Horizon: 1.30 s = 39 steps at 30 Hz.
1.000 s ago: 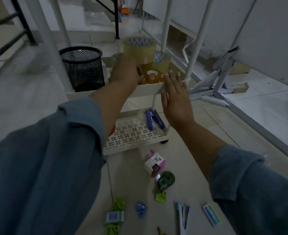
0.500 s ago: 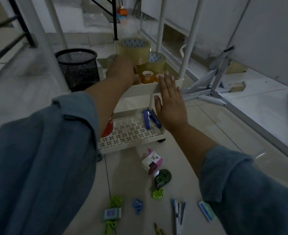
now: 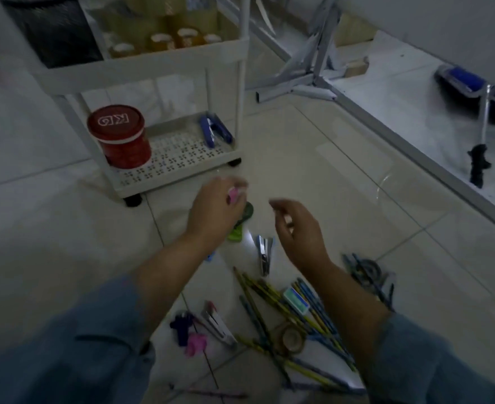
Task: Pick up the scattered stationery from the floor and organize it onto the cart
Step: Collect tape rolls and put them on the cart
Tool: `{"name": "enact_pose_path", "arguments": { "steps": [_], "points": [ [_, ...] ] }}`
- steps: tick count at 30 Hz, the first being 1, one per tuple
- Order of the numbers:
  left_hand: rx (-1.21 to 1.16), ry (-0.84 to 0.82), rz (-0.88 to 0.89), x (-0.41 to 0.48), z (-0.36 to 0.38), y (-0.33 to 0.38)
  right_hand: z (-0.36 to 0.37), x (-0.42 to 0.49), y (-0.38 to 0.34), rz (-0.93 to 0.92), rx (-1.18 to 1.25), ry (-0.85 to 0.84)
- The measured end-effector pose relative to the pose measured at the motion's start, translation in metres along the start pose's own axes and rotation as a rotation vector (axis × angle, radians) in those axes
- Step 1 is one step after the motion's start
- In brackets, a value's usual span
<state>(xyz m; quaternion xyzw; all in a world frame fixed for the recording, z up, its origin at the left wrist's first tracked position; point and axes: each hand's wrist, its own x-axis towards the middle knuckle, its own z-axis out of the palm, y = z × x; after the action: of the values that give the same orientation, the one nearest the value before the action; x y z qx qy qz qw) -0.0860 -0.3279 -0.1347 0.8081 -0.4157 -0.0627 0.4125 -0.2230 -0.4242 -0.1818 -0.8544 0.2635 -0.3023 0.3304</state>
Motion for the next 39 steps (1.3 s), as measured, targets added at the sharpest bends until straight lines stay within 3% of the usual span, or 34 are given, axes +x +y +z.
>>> {"name": "enact_pose_path", "arguments": {
  "steps": [4, 7, 12, 16, 19, 21, 24, 25, 28, 32, 35, 39],
  "points": [
    [0.079, -0.366, -0.023, -0.083, 0.046, -0.031, 0.002, -0.097, 0.035, 0.098, -0.156, -0.154],
    [0.193, -0.557, 0.055, -0.129, 0.062, -0.043, 0.006, -0.149, 0.045, 0.173, -0.257, -0.257],
    [0.382, -0.541, 0.344, -0.176, 0.07, -0.051, 0.013, -0.188, 0.043, 0.099, -0.585, -0.311],
    [0.321, -0.514, 0.325, -0.199, 0.077, -0.055, 0.017, -0.19, 0.043, 0.1, -0.562, -0.322],
    [-0.011, -0.444, 0.068, -0.193, 0.082, -0.043, 0.018, -0.187, 0.042, 0.105, -0.41, -0.286],
    [-0.26, -0.418, -0.284, -0.18, 0.085, -0.026, 0.013, -0.174, 0.033, 0.176, -0.185, -0.215],
    [-0.842, -0.53, -0.936, -0.153, 0.089, -0.001, 0.002, -0.15, 0.017, 0.277, 0.056, -0.19],
    [-0.988, -0.567, -1.069, -0.146, 0.089, 0.004, -0.002, -0.145, 0.013, 0.278, 0.09, -0.196],
    [-1.101, -0.622, -1.153, -0.123, 0.089, 0.02, -0.023, -0.134, 0.013, 0.222, 0.09, -0.213],
    [-0.955, -0.598, -1.118, -0.105, 0.1, 0.039, -0.072, -0.125, 0.053, 0.345, -0.093, -0.064],
    [-0.917, -0.608, -1.104, -0.102, 0.112, 0.044, -0.11, -0.136, 0.093, 0.453, -0.312, -0.238],
    [-0.875, -0.676, -1.101, -0.109, 0.119, 0.051, -0.136, -0.161, 0.116, 0.384, -0.593, -0.598]
  ]
}}
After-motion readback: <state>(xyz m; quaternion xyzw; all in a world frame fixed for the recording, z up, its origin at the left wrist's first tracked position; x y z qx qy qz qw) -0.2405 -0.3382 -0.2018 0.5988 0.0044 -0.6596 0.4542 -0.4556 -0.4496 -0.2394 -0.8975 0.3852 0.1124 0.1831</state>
